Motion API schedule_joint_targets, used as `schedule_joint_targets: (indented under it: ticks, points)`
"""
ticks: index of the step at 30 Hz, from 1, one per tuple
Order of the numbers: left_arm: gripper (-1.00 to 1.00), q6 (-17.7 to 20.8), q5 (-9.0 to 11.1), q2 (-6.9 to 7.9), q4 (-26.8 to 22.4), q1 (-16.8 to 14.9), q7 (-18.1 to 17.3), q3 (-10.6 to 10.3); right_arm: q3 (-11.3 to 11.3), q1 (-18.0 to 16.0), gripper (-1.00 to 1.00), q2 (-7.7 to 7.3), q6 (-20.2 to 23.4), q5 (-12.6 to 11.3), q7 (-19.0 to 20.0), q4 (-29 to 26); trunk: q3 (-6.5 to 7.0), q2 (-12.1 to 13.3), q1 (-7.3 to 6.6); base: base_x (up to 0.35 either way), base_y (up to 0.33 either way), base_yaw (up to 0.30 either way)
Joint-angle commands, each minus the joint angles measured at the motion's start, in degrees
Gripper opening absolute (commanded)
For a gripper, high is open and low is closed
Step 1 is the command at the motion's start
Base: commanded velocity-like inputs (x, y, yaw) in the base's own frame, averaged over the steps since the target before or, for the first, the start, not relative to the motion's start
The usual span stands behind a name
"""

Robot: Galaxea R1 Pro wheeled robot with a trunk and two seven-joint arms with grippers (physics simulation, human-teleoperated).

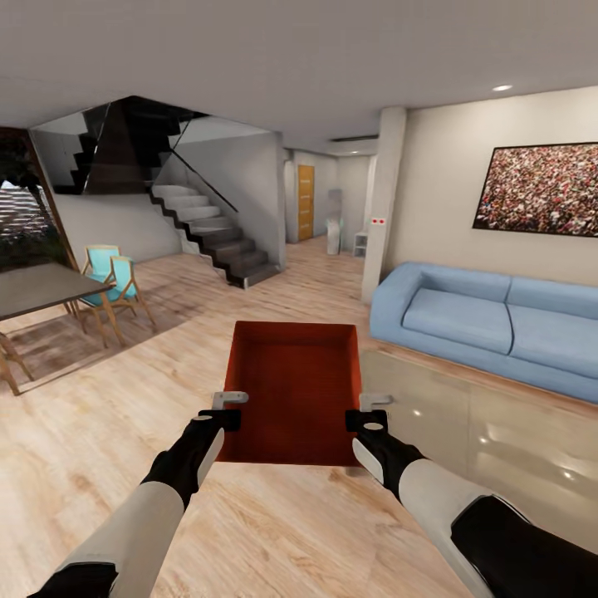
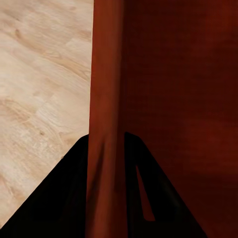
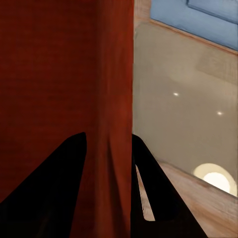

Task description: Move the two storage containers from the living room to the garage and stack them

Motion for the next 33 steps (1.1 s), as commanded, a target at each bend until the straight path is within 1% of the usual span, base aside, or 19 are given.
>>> schedule_joint_targets:
  ticks: [1,26,30,33]
  points:
    - [-1.0,0.3,-0.2,-0.38,0.0,0.0,-0.2,0.8,-0.7,-0.1,-1.0,0.9,-0.5,1.0,-0.1,-0.2,-0.12,-0.1,0.04,0.0,0.0,0.273]
    - [-1.0,0.3,-0.2,-0.47,0.1,0.0,-0.2,0.8,-0.7,-0.1,-1.0,0.9,-0.5,1.0,-0.1,-0.2,-0.12,-0.1,0.04,0.0,0.0,0.278]
    - [-1.0,0.4,-0.2,-0.41,0.1,0.0,-0.2,0.8,-0.7,-0.1,-1.0,0.9,-0.5,1.0,-0.1,-0.2,-0.12,-0.1,0.04,0.039,0.0,0.131]
    - [-1.0,0.4,-0.2,-0.39,0.3,0.0,-0.2,0.8,-0.7,-0.1,-1.0,0.9,-0.5,1.0,-0.1,-0.2,-0.12,-0.1,0.04,0.216,0.039,0.026]
